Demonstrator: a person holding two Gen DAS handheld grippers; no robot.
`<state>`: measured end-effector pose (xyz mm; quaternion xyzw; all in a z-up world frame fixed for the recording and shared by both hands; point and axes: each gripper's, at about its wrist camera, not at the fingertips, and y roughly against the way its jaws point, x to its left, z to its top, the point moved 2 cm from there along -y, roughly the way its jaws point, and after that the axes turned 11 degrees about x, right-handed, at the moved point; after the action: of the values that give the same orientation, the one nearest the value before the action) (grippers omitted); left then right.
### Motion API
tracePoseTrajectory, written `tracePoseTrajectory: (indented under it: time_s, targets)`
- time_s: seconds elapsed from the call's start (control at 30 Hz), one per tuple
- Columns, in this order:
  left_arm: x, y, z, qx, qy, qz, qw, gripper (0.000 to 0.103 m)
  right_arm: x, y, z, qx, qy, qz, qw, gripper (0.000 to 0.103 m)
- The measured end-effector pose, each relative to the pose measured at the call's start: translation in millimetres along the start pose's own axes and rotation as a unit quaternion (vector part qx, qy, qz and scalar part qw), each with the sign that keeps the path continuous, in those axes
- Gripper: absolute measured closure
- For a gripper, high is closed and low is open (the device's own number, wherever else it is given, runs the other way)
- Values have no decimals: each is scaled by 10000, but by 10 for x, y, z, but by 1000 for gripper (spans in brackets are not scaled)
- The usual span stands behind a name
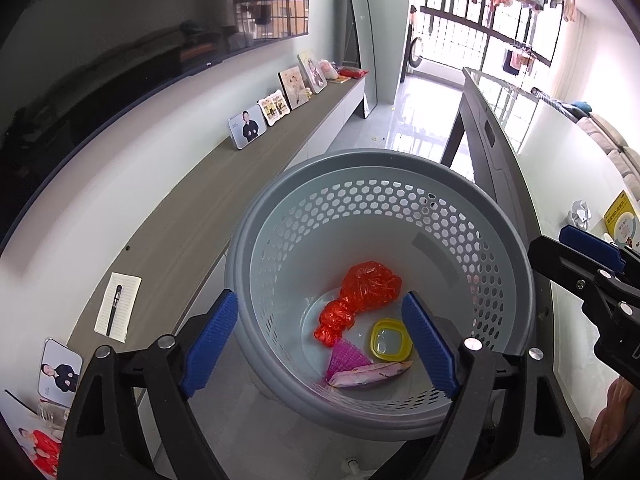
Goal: Collect trash
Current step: 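Open both grippers to drop the bag and wrapper into the basket, withdraw, then move both open grippers back over the table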
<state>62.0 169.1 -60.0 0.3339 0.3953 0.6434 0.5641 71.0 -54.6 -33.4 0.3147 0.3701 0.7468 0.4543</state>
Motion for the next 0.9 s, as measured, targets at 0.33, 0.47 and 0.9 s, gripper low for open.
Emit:
tracePoseTrajectory:
  time_s: [0.33, 0.47, 0.9]
  targets:
    - [-168, 133, 64, -162, -113, -55, 9998, 15, -273, 342, -219, -225, -345, -266, 9988, 42]
    - [-344, 201, 89, -249, -272, -157, 9992, 13, -474, 517, -342, -320, -604, -435, 9967, 42]
    - [-1273, 282, 62, -262, -1109, -685, 9911, 12, -1443, 1119, -1094, -450, -1869, -1297, 9727, 41]
